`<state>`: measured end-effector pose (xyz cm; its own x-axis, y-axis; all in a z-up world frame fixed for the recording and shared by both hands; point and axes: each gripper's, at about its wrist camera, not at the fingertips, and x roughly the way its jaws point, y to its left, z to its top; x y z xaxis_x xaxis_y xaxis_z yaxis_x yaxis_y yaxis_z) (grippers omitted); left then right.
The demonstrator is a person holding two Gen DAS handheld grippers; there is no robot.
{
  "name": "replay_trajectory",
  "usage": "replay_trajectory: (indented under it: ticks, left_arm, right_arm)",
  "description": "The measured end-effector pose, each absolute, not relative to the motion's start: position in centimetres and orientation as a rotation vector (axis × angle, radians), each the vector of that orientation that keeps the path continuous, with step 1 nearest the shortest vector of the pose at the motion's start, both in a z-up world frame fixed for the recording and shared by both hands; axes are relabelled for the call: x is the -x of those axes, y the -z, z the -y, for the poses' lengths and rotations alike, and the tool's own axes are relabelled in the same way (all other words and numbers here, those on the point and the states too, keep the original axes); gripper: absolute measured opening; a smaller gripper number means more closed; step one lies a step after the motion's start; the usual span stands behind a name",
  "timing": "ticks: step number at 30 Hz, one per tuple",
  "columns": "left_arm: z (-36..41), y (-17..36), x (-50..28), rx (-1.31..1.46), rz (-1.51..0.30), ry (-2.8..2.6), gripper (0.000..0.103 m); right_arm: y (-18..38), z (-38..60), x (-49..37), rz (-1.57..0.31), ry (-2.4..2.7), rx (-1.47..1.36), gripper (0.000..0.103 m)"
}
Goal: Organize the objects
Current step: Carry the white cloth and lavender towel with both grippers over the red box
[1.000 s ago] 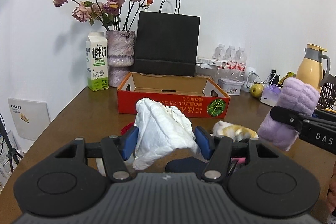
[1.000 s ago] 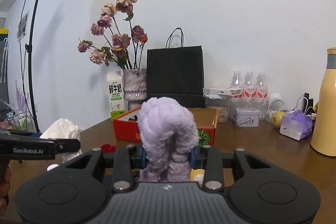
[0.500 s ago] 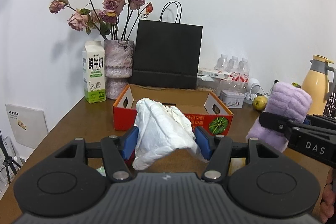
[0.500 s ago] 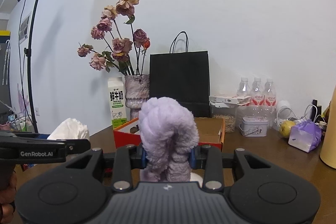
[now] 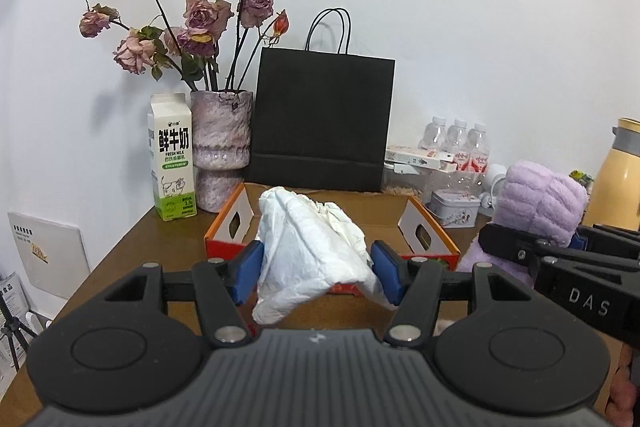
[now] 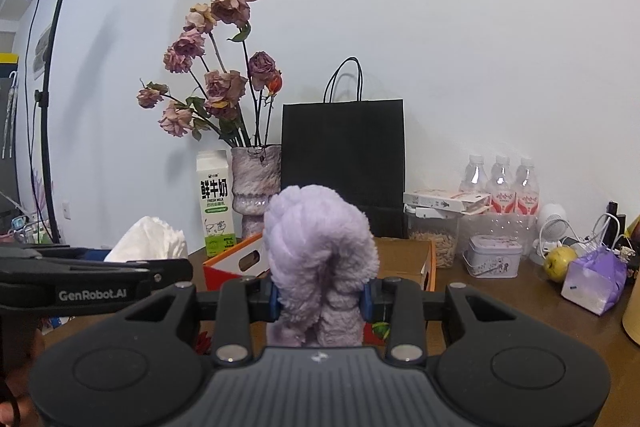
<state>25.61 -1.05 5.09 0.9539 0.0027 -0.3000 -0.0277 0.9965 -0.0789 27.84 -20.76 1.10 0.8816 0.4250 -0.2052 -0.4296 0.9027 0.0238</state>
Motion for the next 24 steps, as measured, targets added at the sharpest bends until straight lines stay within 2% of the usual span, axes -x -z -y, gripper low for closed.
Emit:
replay_trajectory:
  ticks: [24]
  left_arm:
    - [1.7, -6.7, -34.6, 0.123, -0.273, -0.092, 0.061]
  right_arm:
    - [-1.8, 18.2, -36.4, -0.203, -0.456, 0.033, 0.034]
